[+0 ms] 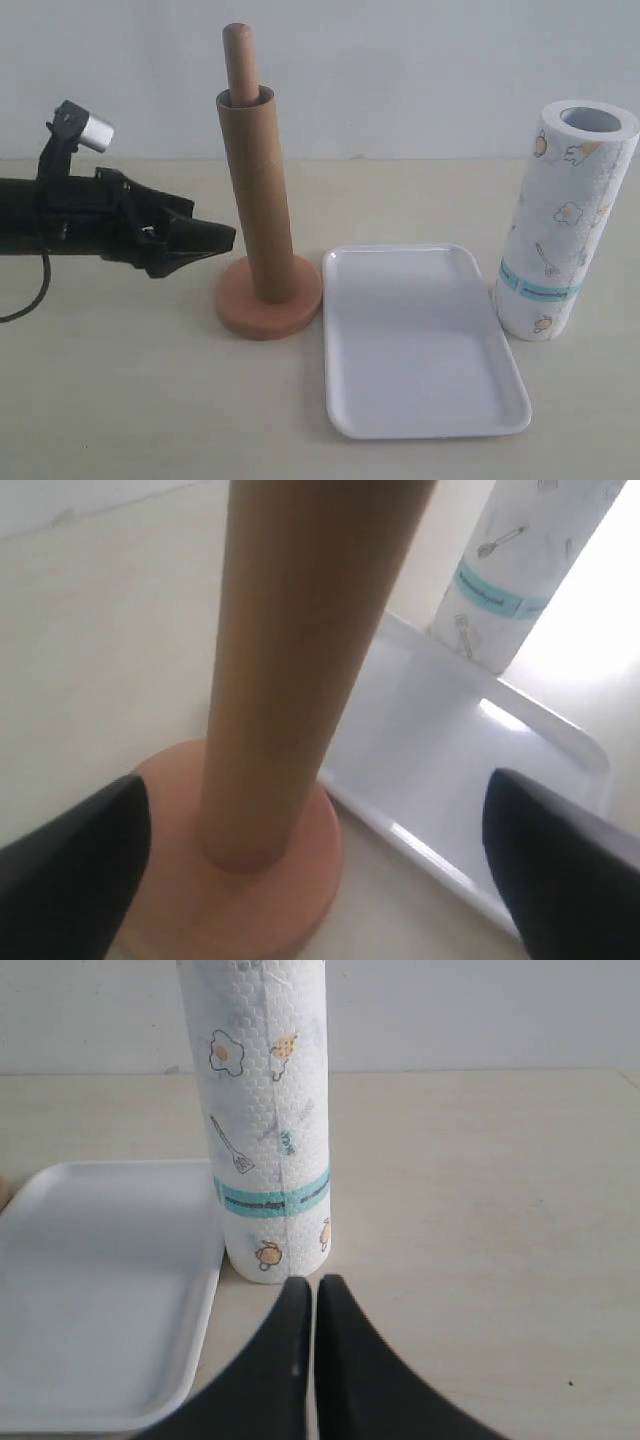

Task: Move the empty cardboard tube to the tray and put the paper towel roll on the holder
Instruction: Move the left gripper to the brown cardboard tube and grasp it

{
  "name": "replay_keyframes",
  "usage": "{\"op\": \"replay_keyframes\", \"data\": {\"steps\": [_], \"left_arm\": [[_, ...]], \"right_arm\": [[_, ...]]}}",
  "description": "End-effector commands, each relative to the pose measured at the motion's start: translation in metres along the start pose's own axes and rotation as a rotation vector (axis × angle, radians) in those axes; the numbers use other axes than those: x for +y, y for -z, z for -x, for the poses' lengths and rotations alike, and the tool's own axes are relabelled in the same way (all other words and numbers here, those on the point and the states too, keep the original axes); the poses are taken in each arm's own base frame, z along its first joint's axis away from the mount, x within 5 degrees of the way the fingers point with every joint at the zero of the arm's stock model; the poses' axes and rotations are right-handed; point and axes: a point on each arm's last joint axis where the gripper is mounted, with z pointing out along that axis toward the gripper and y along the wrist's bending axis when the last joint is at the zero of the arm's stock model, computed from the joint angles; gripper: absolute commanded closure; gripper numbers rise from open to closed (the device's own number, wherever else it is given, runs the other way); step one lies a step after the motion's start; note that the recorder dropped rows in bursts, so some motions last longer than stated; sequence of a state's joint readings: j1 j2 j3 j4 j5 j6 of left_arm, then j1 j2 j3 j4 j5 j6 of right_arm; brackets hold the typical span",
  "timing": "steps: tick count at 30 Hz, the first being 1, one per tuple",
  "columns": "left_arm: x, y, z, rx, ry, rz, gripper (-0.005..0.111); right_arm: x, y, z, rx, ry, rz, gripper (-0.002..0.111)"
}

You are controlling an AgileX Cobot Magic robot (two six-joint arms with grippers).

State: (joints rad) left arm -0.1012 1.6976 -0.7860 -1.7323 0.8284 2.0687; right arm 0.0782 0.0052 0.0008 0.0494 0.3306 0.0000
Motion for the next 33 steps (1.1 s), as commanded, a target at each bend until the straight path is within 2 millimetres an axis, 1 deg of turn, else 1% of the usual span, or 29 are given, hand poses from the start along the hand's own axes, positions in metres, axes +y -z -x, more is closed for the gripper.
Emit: {"op": "replay_keyframes", "data": {"steps": [1, 3, 8, 16, 25, 29, 33], "left_arm": [[0.002, -0.011, 0.009, -0.065, 0.002, -0.107, 0.023], [0.004, -0.015, 0.009, -0.079, 0.008, -0.143, 0.023], [0.014, -0.024, 0.01, -0.078, -0.007, -0.138, 0.023], [0.02, -0.04, 0.023, -0.088, -0.078, -0.137, 0.023], [0.025, -0.042, 0.042, -0.123, -0.128, -0.116, 0.023], [0.023, -0.044, 0.046, -0.128, -0.136, -0.123, 0.023], [0.015, -0.051, 0.049, -0.12, -0.161, -0.134, 0.023]], "right_arm": [[0.0, 0.0, 0.001, -0.011, 0.009, -0.002, 0.107], [0.0, 0.0, 0.001, -0.011, 0.009, -0.002, 0.107], [0.0, 0.0, 0.001, -0.011, 0.007, -0.001, 0.107], [0.0, 0.0, 0.001, -0.011, 0.007, -0.001, 0.107], [0.0, 0.0, 0.001, -0.011, 0.007, -0.001, 0.107], [0.0, 0.0, 0.001, -0.011, 0.007, -0.001, 0.107], [0.0, 0.0, 0.001, -0.011, 0.007, -0.001, 0.107]]}}
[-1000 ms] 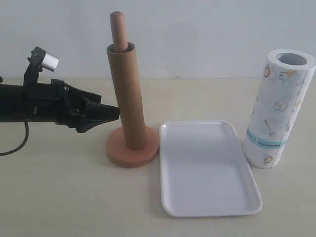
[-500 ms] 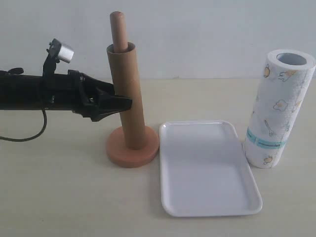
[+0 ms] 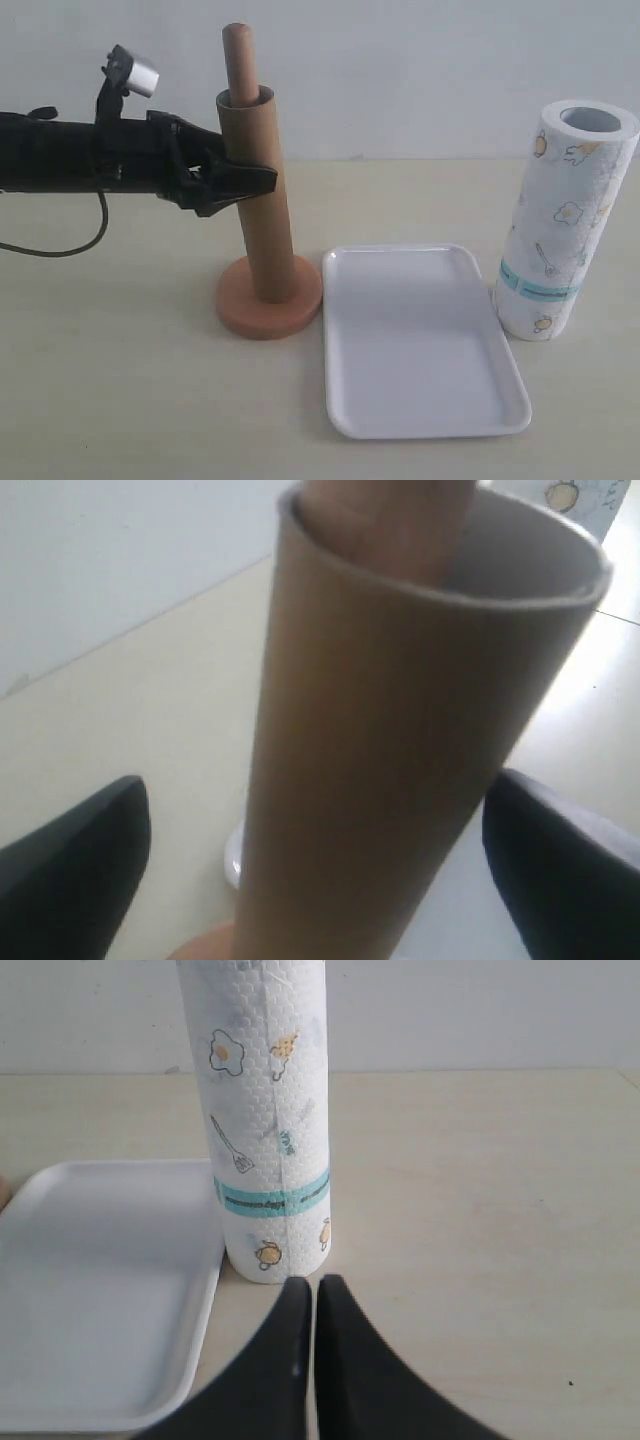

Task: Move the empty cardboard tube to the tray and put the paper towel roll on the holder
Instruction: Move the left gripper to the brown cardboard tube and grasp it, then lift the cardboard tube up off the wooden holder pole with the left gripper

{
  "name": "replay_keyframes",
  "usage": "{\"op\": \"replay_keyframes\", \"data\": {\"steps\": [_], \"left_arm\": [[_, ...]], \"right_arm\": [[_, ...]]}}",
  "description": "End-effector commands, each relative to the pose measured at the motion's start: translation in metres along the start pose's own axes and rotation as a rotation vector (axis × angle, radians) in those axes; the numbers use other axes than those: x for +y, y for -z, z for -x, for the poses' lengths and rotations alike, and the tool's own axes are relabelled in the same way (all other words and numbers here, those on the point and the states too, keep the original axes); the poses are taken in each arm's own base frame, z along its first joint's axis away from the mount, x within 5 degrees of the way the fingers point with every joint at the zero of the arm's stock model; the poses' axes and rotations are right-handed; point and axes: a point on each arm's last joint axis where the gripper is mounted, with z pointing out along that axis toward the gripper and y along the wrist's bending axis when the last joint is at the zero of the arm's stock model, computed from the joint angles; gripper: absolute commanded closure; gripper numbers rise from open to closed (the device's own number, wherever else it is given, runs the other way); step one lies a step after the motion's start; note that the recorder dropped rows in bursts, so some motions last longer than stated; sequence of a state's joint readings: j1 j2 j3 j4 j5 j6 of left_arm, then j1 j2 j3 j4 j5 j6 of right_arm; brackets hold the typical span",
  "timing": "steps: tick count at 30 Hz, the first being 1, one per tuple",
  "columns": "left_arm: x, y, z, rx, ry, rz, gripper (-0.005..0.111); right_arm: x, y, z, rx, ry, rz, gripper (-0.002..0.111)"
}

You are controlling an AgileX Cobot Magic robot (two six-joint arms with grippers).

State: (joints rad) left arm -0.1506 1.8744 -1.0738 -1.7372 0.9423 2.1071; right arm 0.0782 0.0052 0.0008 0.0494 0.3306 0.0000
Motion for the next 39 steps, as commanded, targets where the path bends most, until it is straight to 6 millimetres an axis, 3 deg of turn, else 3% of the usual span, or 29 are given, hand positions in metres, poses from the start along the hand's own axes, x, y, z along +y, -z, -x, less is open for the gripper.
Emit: {"op": "replay_keyframes", "data": {"steps": [1, 6, 17, 22, 26, 32, 39], "left_arm": [[-0.006, -0.01, 0.006, 0.004, -0.03, -0.005, 0.023], [-0.006, -0.012, 0.008, 0.006, -0.039, -0.001, 0.029], [-0.008, -0.012, 0.009, -0.002, -0.033, -0.012, 0.101], [-0.013, -0.005, 0.023, -0.027, -0.041, -0.006, 0.103], [-0.025, 0.01, 0.05, -0.08, -0.074, 0.005, 0.103], [-0.047, 0.037, 0.101, -0.185, -0.109, 0.029, 0.103], [-0.052, 0.06, 0.165, -0.313, -0.06, 0.111, 0.103]], "right_arm": [[0.0, 0.0, 0.001, -0.011, 0.007, -0.001, 0.107], [0.0, 0.0, 0.001, -0.011, 0.007, -0.001, 0.107], [0.0, 0.0, 0.001, -0.011, 0.007, -0.001, 0.107], [0.0, 0.0, 0.001, -0.011, 0.007, -0.001, 0.107], [0.0, 0.0, 0.001, -0.011, 0.007, -0.001, 0.107], [0.0, 0.0, 0.001, -0.011, 0.007, -0.001, 0.107], [0.0, 0.0, 0.001, -0.013, -0.001, 0.002, 0.107]]}}
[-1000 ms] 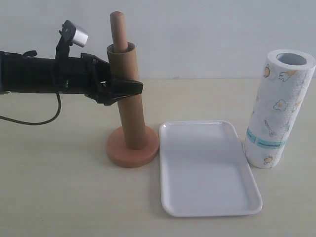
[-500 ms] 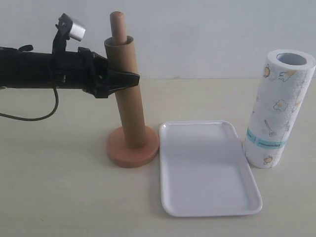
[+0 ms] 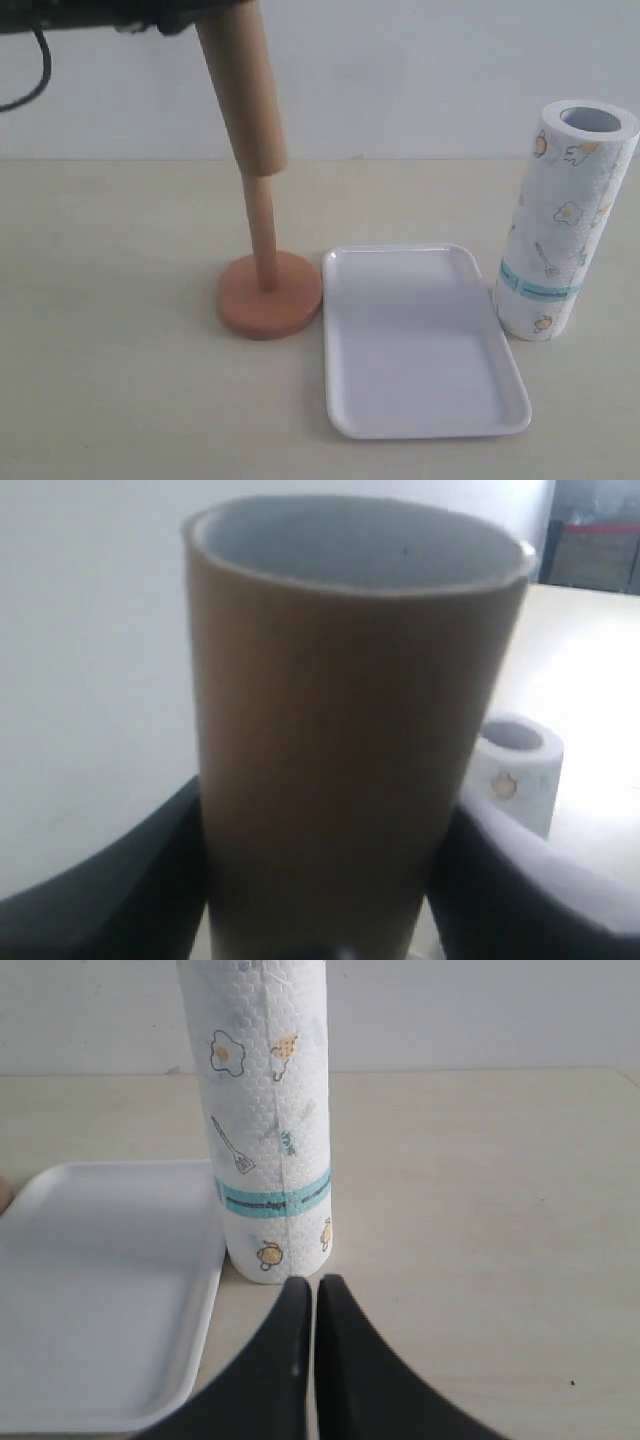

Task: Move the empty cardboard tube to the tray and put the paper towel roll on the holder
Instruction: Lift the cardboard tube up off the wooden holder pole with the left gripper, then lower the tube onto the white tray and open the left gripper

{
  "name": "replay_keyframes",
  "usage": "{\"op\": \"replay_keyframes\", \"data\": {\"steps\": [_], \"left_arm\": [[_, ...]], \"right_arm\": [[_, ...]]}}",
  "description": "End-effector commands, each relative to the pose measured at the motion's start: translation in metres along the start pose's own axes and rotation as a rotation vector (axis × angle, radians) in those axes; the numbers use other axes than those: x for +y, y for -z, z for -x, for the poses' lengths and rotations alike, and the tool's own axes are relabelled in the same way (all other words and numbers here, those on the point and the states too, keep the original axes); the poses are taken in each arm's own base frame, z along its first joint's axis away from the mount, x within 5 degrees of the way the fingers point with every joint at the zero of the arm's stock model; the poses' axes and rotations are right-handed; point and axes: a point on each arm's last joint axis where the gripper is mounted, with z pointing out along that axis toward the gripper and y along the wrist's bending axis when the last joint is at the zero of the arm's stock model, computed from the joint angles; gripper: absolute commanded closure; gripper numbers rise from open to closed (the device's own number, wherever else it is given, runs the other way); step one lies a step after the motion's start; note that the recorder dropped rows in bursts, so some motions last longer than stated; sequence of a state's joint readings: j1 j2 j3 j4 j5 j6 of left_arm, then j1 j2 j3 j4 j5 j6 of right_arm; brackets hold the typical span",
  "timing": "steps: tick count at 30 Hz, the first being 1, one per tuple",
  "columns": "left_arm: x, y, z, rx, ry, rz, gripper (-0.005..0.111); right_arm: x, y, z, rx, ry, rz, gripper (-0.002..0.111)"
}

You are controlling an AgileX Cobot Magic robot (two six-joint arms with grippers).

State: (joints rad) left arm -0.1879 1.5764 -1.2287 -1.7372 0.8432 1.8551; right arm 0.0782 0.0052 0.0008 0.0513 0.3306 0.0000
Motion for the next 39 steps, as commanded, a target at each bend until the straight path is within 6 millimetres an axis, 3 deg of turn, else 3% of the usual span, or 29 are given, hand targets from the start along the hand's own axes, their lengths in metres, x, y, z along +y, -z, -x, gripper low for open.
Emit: {"op": "replay_keyframes", "data": {"steps": [1, 10, 14, 16, 21, 27, 32, 35, 39], "left_arm": [[-0.003, 0.004, 0.05, -0.106, 0.064, 0.021, 0.103], [-0.019, 0.021, 0.152, -0.222, 0.004, -0.008, 0.103], [-0.03, 0.032, 0.18, -0.195, -0.027, 0.01, 0.103], [-0.037, 0.037, 0.183, -0.158, 0.006, -0.016, 0.103], [-0.062, 0.044, 0.183, -0.045, -0.066, -0.107, 0.103], [-0.114, 0.035, 0.176, 0.121, -0.174, -0.197, 0.103], [-0.136, 0.013, 0.145, 0.326, -0.166, -0.181, 0.103], [-0.146, 0.002, 0.116, 0.408, -0.105, -0.24, 0.103], [-0.155, -0.008, 0.077, 0.372, 0.069, -0.236, 0.103]], "right_arm": [[0.0, 0.0, 0.001, -0.013, 0.001, 0.001, 0.107], [0.0, 0.0, 0.001, -0.013, 0.001, 0.001, 0.107], [0.0, 0.0, 0.001, -0.013, 0.001, 0.001, 0.107], [0.0, 0.0, 0.001, -0.013, 0.001, 0.001, 0.107], [0.0, 0.0, 0.001, -0.013, 0.001, 0.001, 0.107], [0.0, 0.0, 0.001, -0.013, 0.001, 0.001, 0.107], [0.0, 0.0, 0.001, -0.013, 0.001, 0.001, 0.107], [0.0, 0.0, 0.001, -0.013, 0.001, 0.001, 0.107], [0.0, 0.0, 0.001, -0.013, 0.001, 0.001, 0.107]]}}
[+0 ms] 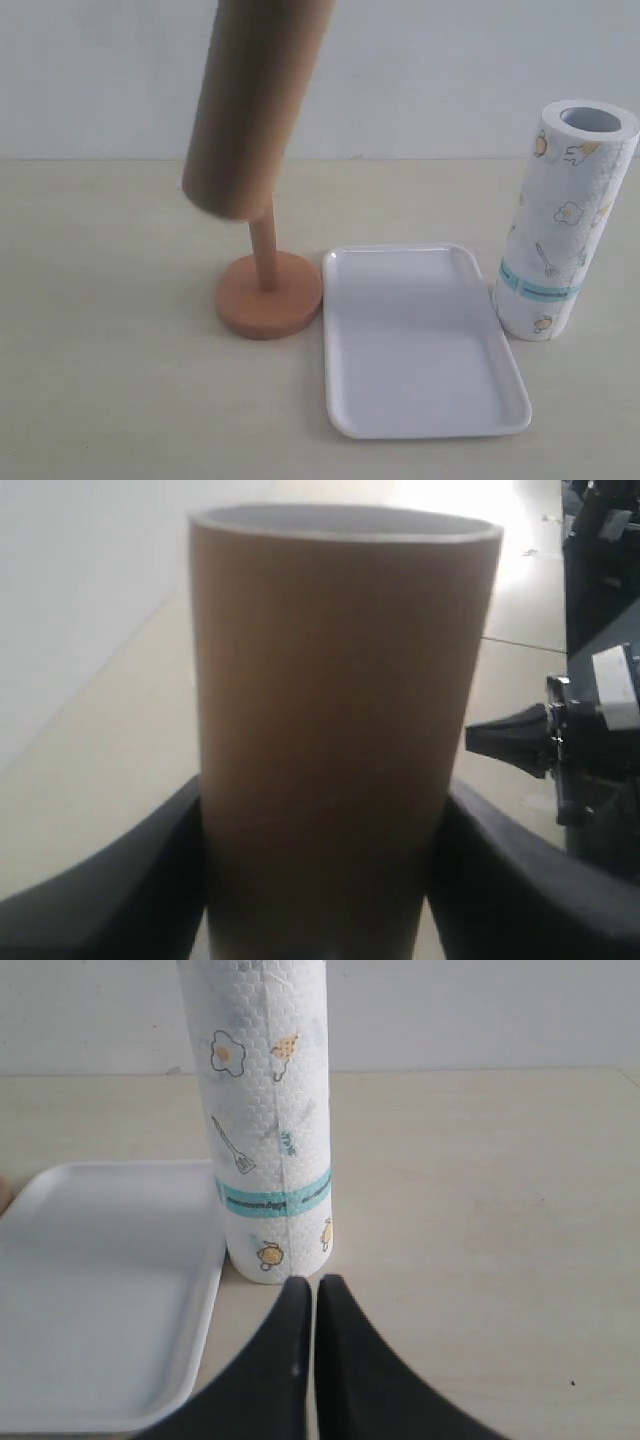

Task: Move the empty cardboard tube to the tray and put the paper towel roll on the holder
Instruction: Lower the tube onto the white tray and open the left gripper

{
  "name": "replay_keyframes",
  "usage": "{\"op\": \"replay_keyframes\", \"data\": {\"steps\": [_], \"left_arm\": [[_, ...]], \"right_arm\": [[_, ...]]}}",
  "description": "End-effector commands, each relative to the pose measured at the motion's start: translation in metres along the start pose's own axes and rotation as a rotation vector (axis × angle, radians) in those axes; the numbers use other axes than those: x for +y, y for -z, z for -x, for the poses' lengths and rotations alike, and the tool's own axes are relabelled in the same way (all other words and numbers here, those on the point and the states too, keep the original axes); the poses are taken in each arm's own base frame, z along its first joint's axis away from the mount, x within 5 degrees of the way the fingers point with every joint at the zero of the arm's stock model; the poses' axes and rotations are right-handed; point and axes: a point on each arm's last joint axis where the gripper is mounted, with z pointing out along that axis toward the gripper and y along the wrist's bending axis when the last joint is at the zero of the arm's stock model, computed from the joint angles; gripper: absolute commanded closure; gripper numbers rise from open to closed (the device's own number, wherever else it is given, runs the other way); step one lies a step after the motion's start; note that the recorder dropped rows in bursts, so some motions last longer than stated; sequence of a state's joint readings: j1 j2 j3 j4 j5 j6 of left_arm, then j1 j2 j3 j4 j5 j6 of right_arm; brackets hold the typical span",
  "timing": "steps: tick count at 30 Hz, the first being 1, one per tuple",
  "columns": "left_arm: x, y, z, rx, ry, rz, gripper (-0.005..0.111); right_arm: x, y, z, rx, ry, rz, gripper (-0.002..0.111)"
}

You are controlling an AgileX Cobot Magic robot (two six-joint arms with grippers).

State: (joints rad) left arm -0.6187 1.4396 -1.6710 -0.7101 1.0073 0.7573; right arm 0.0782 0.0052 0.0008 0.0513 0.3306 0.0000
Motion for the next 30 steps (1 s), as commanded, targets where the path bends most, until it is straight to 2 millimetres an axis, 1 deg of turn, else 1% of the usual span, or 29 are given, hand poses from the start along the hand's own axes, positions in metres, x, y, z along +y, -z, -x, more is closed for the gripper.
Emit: {"op": "replay_keyframes", "data": {"steps": [1, 2, 5, 6, 8, 13, 17, 19, 24, 27, 30], "left_arm": [[-0.007, -0.026, -0.033, -0.085, 0.193, 0.021, 0.103], [-0.005, -0.031, -0.04, -0.12, 0.242, 0.053, 0.103], [0.008, -0.051, -0.069, -0.209, 0.449, 0.169, 0.103], [0.011, -0.057, -0.078, -0.219, 0.524, 0.181, 0.103], [0.015, -0.07, -0.092, -0.2, 0.612, 0.182, 0.103], [0.026, -0.099, -0.109, -0.163, 0.761, 0.16, 0.103], [0.039, -0.121, -0.126, -0.154, 0.972, 0.155, 0.103], [0.043, -0.13, -0.134, -0.138, 1.044, 0.145, 0.103], [0.05, -0.153, -0.156, -0.069, 1.088, 0.164, 0.103], [0.054, -0.167, -0.173, -0.017, 1.117, 0.175, 0.103], [0.058, -0.186, -0.184, 0.038, 1.162, 0.13, 0.103]], "right_arm": [[0.0, 0.0, 0.001, -0.013, 0.001, 0.001, 0.107], [0.0, 0.0, 0.001, -0.013, 0.001, 0.001, 0.107], [0.0, 0.0, 0.001, -0.013, 0.001, 0.001, 0.107], [0.0, 0.0, 0.001, -0.013, 0.001, 0.001, 0.107], [0.0, 0.0, 0.001, -0.013, 0.001, 0.001, 0.107], [0.0, 0.0, 0.001, -0.013, 0.001, 0.001, 0.107], [0.0, 0.0, 0.001, -0.013, 0.001, 0.001, 0.107], [0.0, 0.0, 0.001, -0.013, 0.001, 0.001, 0.107], [0.0, 0.0, 0.001, -0.013, 0.001, 0.001, 0.107], [0.0, 0.0, 0.001, -0.013, 0.001, 0.001, 0.107], [0.0, 0.0, 0.001, -0.013, 0.001, 0.001, 0.107]]}}
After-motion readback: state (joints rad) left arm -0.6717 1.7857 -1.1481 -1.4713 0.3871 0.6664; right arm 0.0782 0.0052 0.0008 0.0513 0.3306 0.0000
